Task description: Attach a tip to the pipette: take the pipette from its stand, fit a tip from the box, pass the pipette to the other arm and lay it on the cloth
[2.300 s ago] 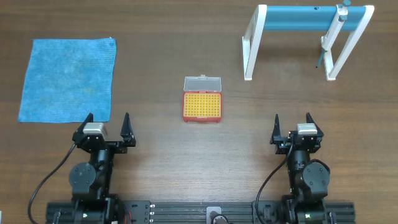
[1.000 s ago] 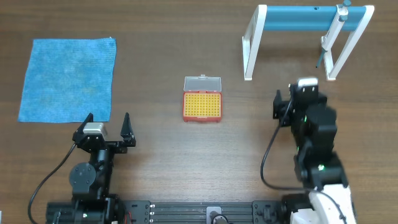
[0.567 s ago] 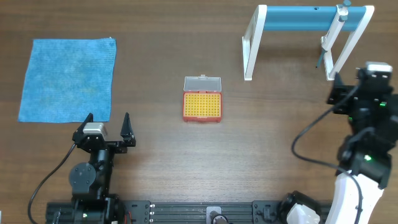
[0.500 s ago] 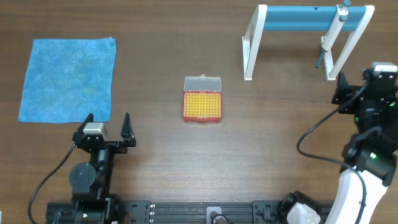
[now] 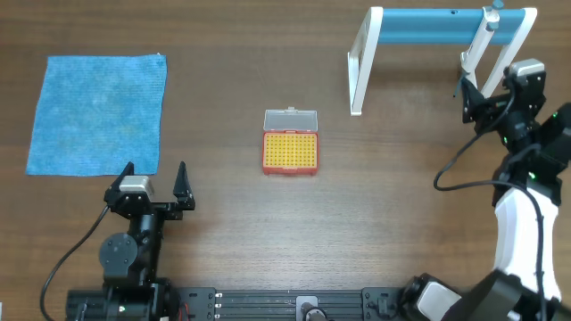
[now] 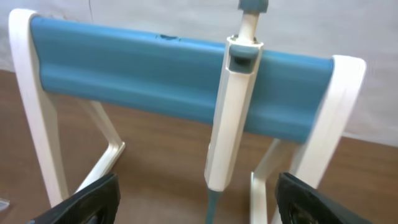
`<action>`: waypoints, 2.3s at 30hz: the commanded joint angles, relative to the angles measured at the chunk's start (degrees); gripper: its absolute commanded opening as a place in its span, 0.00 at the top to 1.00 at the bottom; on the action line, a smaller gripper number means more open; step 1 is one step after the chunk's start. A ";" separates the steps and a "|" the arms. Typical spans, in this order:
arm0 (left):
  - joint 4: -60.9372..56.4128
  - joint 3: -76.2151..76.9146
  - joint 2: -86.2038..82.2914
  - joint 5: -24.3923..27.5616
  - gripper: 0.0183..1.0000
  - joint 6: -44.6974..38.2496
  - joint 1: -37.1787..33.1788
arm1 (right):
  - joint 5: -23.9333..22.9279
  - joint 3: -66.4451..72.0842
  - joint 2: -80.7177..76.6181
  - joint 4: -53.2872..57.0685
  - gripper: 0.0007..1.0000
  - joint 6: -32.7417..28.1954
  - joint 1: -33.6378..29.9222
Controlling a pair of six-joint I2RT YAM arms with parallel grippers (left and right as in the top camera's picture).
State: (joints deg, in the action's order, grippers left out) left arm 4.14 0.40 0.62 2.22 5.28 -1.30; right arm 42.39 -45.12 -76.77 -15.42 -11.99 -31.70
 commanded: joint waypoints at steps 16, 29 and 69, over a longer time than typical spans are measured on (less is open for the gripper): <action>0.35 -0.09 -0.42 1.07 0.00 0.26 0.28 | -12.00 -0.83 -11.21 -11.56 0.19 9.27 6.03; 0.37 -0.09 -0.42 1.07 0.00 0.26 0.28 | -11.93 -4.44 -17.14 -14.29 0.19 9.62 6.14; 0.35 -0.09 -0.42 1.07 0.00 0.26 0.28 | -11.93 -7.41 -20.61 -16.65 0.59 10.08 7.91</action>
State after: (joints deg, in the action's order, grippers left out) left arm 4.14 0.40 0.62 2.22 5.28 -1.30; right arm 30.50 -51.40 -96.57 -31.77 -2.61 -24.18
